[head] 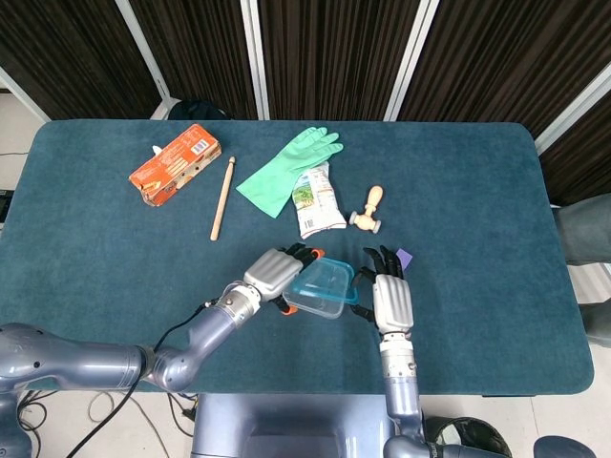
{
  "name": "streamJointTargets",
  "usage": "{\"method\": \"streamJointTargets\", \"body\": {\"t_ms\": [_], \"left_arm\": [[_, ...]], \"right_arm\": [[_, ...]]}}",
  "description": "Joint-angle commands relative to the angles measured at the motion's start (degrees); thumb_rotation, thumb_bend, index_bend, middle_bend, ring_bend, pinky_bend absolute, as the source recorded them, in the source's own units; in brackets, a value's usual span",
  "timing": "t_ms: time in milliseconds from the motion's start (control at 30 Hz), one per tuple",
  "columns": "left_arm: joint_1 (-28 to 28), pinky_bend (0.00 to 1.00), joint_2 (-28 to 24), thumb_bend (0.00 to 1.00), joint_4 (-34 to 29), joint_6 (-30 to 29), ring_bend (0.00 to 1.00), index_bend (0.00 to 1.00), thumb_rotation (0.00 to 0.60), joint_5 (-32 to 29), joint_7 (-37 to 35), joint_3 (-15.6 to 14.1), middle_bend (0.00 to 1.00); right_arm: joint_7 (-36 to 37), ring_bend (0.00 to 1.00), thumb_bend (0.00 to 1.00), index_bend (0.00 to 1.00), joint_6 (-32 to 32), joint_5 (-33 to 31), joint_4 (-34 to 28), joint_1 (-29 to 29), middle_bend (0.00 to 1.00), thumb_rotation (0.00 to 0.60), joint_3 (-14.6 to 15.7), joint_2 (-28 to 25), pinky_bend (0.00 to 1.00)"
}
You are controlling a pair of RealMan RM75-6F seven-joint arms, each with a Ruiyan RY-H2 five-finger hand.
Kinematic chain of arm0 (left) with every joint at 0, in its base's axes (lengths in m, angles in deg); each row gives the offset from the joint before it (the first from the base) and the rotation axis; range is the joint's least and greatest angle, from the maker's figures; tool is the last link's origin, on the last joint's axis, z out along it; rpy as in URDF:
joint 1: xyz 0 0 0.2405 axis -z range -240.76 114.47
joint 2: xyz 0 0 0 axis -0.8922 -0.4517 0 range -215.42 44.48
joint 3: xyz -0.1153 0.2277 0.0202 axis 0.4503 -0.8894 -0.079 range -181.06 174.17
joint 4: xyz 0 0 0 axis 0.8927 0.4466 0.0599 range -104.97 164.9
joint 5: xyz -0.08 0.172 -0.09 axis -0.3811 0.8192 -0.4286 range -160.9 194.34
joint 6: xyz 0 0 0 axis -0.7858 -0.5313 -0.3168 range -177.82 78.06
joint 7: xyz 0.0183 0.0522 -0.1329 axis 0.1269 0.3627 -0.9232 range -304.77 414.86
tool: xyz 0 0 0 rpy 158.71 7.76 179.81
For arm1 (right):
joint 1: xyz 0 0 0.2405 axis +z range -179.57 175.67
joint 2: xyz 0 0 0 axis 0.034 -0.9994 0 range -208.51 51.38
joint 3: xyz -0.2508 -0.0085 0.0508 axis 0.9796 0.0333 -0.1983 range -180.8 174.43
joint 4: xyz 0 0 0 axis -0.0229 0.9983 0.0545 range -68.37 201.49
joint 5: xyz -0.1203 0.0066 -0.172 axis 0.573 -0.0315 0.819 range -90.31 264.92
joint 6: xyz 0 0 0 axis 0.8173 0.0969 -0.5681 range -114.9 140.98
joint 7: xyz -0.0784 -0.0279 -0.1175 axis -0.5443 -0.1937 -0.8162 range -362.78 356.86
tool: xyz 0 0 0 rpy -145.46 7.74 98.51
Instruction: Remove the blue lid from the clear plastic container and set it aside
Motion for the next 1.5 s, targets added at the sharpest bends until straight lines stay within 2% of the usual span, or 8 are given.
{"method": "streamJointTargets", "body": {"t_ms": [33,167,667,1000,1267,1500], "left_arm": [[-0.27,0.18,-0.55,0.04,-0.39,-0.25,0.0,0.0,0.6,0.08,-0.16,0.21,0.03],[-0.5,0.15,-1.31,0.04,-0.96,-0.41,0.0,0.0,0.6,0.14,-0.18,0.34,0.0],[-1.72,0.15,-3.63,0.04,-2.84,-1.0,0.0,0.0,0.6,1.23,-1.68,1.53,0.0],[-3.06,0.15,-5.2,0.04,-4.58,-2.58,0.0,0.0,0.6,2.99,-3.17,2.58,0.0],[-5.5,0.15,-7.92,0.04,-7.05,-4.5,0.0,0.0,0.6,4.84,-5.55,3.19,0.0],[-8.89,0.15,-12.69,0.04,-10.68,-6.29,0.0,0.0,0.6,8.15,-8.55,3.08,0.0]], "right_arm": [[-0.03,0.0,0.72,0.62,0.12,0.1,-0.03,0.02,0.19,0.6,0.01,-0.05,0.0],[-0.12,0.0,0.72,0.63,0.25,0.12,-0.02,-0.04,0.2,0.6,0.14,-0.16,0.0],[-0.31,0.0,0.72,0.65,0.55,0.67,0.21,0.19,0.21,0.6,0.26,-0.38,0.0],[-0.39,0.0,0.72,0.69,0.9,1.55,0.7,1.2,0.23,0.6,-1.68,-1.41,0.0],[0.45,0.0,0.72,0.69,1.07,1.81,0.49,0.83,0.23,0.6,-2.8,-4.59,0.0],[2.9,0.0,0.72,0.69,1.14,2.54,1.09,-1.15,0.23,0.6,-2.22,-9.77,0.0]]}}
